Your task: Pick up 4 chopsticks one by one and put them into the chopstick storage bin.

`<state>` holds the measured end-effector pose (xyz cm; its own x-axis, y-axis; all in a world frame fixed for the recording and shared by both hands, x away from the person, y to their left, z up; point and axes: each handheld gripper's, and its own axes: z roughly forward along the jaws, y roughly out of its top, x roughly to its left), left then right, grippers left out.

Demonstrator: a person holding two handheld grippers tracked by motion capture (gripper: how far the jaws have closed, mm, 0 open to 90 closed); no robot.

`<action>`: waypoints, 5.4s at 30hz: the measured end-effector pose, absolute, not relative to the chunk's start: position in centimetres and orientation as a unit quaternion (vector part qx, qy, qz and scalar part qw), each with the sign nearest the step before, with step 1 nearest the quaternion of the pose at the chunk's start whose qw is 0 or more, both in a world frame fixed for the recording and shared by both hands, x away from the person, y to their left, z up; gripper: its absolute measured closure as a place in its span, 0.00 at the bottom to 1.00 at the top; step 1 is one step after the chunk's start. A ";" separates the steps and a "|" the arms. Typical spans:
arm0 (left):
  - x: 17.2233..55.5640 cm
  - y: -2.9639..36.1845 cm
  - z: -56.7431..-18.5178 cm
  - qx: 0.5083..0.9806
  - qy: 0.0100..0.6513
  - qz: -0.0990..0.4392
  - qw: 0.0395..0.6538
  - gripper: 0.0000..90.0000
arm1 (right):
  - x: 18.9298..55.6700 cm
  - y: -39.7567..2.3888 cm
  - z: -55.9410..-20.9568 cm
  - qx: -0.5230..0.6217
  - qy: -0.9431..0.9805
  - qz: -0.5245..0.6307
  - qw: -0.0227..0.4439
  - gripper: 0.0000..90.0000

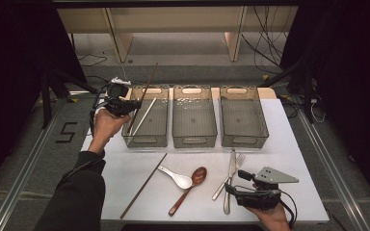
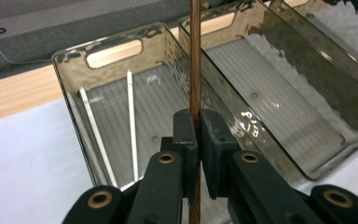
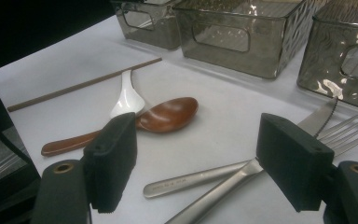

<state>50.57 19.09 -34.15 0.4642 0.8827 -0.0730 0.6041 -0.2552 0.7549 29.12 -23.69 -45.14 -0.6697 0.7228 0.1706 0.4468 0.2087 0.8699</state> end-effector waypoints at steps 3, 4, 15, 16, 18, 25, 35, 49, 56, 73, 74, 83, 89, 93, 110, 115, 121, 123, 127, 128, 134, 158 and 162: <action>51.2 19.1 -34.5 0.771 0.486 0.189 0.364 0.94 | 29.1 -23.7 -45.1 0.383 0.765 0.499 0.137 0.33; 51.4 19.2 -34.7 0.770 0.489 0.189 0.363 0.94 | 29.1 -23.7 -45.1 0.383 0.765 0.500 0.137 0.33; 52.3 19.1 -35.7 0.770 0.490 0.197 0.358 0.94 | 29.1 -23.6 -45.2 0.383 0.765 0.499 0.135 0.33; 52.4 19.1 -35.8 0.770 0.490 0.199 0.357 0.94 | 29.1 -23.6 -45.2 0.383 0.765 0.500 0.135 0.33; 52.5 19.1 -36.0 0.769 0.492 0.200 0.356 0.94 | 29.1 -23.6 -45.2 0.383 0.765 0.500 0.136 0.33; 52.7 19.2 -37.1 0.769 0.495 0.196 0.354 0.94 | 29.1 -23.7 -45.2 0.382 0.765 0.500 0.135 0.33; 52.7 18.9 -38.2 0.773 0.488 0.198 0.354 0.94 | 29.1 -23.6 -45.2 0.383 0.765 0.500 0.135 0.33; 52.7 18.8 -39.4 0.786 0.482 0.196 0.333 0.94 | 29.1 -23.6 -45.2 0.383 0.765 0.500 0.135 0.33; 52.7 18.9 -40.2 0.791 0.486 0.194 0.316 0.93 | 29.1 -23.6 -45.2 0.383 0.765 0.499 0.135 0.33; 51.8 19.2 -39.5 0.782 0.513 0.157 0.317 0.65 | 29.1 -23.6 -45.2 0.383 0.765 0.499 0.135 0.33; 51.6 19.2 -39.3 0.783 0.512 0.155 0.317 0.62 | 29.1 -23.6 -45.2 0.383 0.765 0.499 0.135 0.33; 48.4 19.0 -37.7 0.784 0.505 0.126 0.338 0.37 | 29.0 -23.6 -45.2 0.383 0.766 0.499 0.135 0.33; 45.9 18.9 -37.5 0.788 0.494 0.117 0.349 0.32 | 29.0 -23.5 -45.2 0.383 0.766 0.498 0.134 0.33; 44.4 18.7 -37.9 0.793 0.488 0.107 0.348 0.29 | 29.0 -23.5 -45.2 0.382 0.767 0.498 0.135 0.33; 40.1 18.8 -40.0 0.813 0.487 0.106 0.301 0.20 | 28.9 -23.5 -45.1 0.379 0.767 0.499 0.139 0.33; 39.7 18.5 -40.9 0.823 0.487 0.096 0.277 0.20 | 28.9 -23.5 -45.1 0.381 0.767 0.498 0.137 0.33; 39.1 18.1 -41.2 0.832 0.488 0.087 0.248 0.20 | 28.9 -23.5 -45.1 0.381 0.767 0.498 0.137 0.33; 38.8 17.9 -41.4 0.836 0.489 0.083 0.237 0.20 | 28.9 -23.5 -45.1 0.381 0.767 0.498 0.138 0.33; 38.3 17.4 -42.1 0.846 0.485 0.067 0.213 0.22 | 28.9 -23.6 -45.0 0.380 0.767 0.498 0.139 0.33; 38.1 17.2 -42.3 0.847 0.485 0.065 0.206 0.22 | 28.9 -23.6 -45.0 0.380 0.767 0.498 0.140 0.33; 37.2 16.5 -43.5 0.858 0.481 0.049 0.172 0.28 | 28.9 -23.6 -45.0 0.379 0.767 0.498 0.141 0.33; 35.7 16.0 -45.3 0.879 0.459 0.028 0.125 0.62 | 28.8 -23.5 -44.9 0.377 0.768 0.498 0.142 0.33; 35.6 15.8 -45.6 0.880 0.457 0.029 0.123 0.67 | 28.8 -23.5 -44.9 0.377 0.768 0.498 0.143 0.33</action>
